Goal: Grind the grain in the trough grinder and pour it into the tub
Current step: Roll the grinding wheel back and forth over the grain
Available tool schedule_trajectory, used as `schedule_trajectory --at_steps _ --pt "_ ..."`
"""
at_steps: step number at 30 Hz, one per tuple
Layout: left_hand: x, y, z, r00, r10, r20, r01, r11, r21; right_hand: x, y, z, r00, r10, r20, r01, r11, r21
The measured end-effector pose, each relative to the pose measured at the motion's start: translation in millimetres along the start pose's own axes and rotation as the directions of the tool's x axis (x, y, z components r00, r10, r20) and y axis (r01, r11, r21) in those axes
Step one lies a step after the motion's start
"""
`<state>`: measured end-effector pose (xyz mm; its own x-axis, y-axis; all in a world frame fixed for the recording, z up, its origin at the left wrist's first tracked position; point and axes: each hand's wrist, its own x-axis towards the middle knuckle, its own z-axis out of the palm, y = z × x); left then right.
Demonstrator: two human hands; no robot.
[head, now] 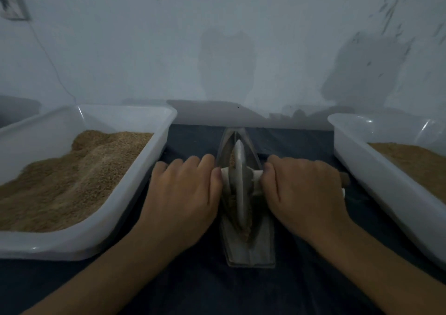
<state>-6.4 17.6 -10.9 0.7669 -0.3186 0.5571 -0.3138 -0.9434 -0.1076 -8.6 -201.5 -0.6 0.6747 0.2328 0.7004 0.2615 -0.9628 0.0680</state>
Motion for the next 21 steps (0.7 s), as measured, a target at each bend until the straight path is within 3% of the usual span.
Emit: schedule_trajectory --at_steps 4,6,9,11,13,16,17,19,21 --pt "27 -7 15 0.998 0.019 0.055 -0.019 1.0 0.009 25 1 16 0.997 0.012 0.073 -0.007 0.997 -0.078" --pt "56 -11 28 0.991 0.019 0.132 -0.026 0.999 0.047 60 14 37 0.967 0.035 0.251 0.004 0.988 -0.153" --pt "104 -17 44 0.966 -0.042 0.257 0.025 0.997 0.069 109 36 59 0.782 0.043 0.622 -0.019 0.999 -0.045" --pt "123 -16 48 0.948 -0.073 0.31 0.048 0.995 0.087 120 43 67 0.702 -0.007 0.713 -0.035 0.998 0.044" --pt "129 -11 47 0.947 -0.088 0.307 0.059 0.993 0.102 114 48 72 0.696 0.041 0.716 -0.117 0.991 0.057" --pt "108 -6 32 0.968 -0.06 0.245 0.032 0.993 0.116 91 37 56 0.766 0.124 0.631 -0.12 0.992 -0.049" --pt "95 -6 28 0.976 -0.028 0.215 0.005 0.994 0.111 77 31 50 0.816 0.142 0.561 -0.117 0.99 -0.08" --pt "58 -6 21 0.988 0.077 0.131 -0.091 0.99 0.104 45 14 33 0.947 0.041 0.318 0.001 0.991 -0.132" --pt "24 -5 10 0.994 0.097 0.059 -0.095 0.995 -0.022 17 -1 11 0.992 0.045 0.117 -0.038 0.997 -0.066"
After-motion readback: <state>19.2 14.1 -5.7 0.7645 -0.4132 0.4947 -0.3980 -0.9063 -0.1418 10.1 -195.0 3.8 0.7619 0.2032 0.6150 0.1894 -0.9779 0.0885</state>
